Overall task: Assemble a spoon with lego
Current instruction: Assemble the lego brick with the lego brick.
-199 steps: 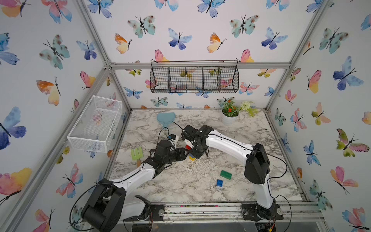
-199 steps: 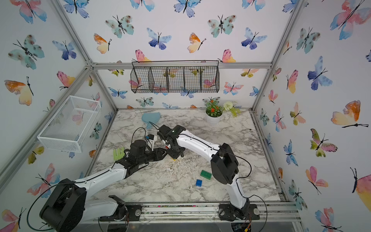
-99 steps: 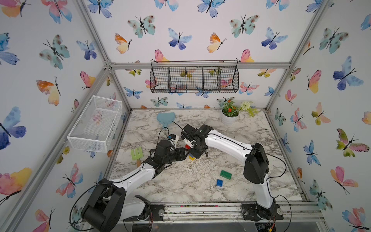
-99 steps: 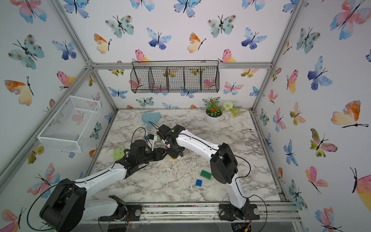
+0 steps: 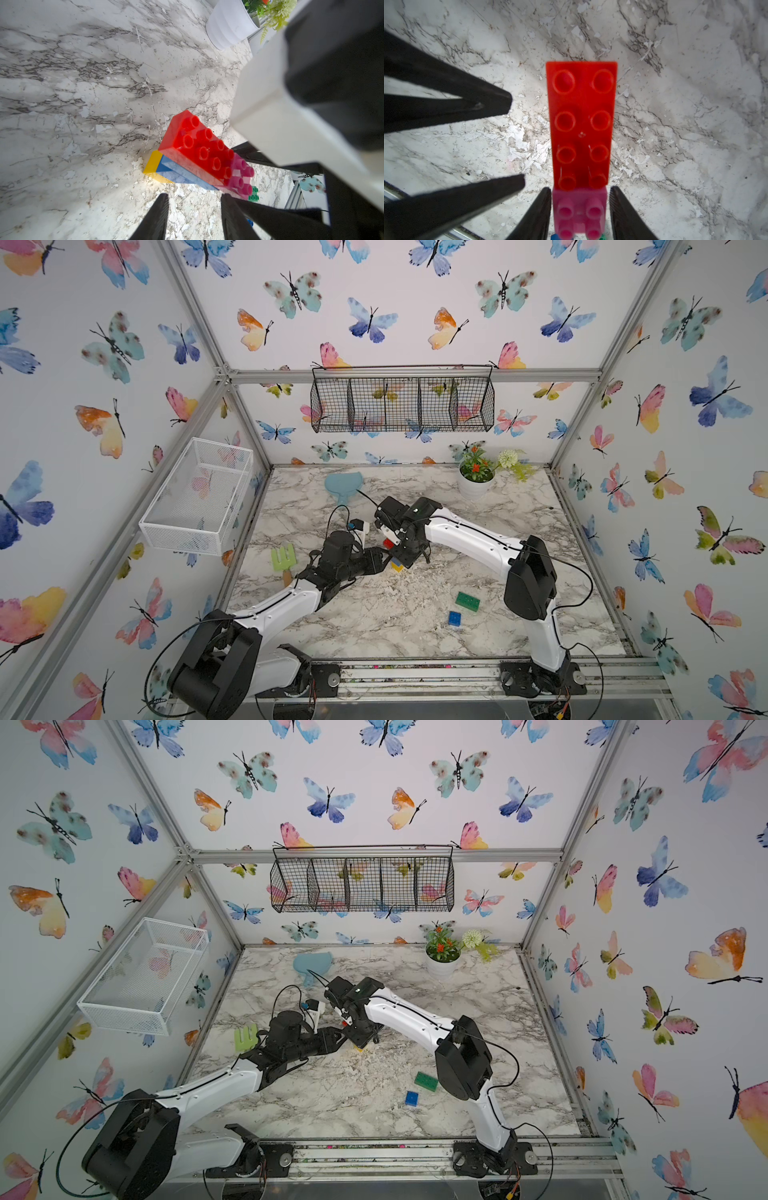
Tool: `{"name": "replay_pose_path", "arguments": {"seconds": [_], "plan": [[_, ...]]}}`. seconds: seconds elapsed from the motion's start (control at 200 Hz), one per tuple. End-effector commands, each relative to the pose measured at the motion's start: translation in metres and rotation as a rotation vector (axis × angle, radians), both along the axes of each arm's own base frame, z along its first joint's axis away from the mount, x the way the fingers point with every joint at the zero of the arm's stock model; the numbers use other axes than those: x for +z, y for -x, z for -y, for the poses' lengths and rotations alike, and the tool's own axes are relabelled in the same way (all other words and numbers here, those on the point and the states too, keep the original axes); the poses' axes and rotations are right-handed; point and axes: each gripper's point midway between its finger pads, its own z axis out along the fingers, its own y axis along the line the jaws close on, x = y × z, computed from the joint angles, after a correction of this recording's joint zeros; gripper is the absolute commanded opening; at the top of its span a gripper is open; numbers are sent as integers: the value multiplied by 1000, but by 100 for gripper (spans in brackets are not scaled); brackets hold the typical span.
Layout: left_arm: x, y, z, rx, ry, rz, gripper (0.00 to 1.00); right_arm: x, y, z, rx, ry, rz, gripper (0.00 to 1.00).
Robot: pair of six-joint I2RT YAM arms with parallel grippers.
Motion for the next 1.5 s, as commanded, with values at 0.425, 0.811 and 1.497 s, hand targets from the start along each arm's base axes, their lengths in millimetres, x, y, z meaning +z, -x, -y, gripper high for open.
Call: {"name": "replay_pose_path", "arguments": {"seconds": [0.425,0.811,1.497], "plan": [[10,4,1,-16,29,24,45,35,-5,-17,-10,-122,52,64],[27,7,-3,-11,28,45,49,65,-10,-14,-35,-234,78,69],[59,-19,12,-47,6,105,10,38,-14,-9,-138,-379,-97,1]]}}
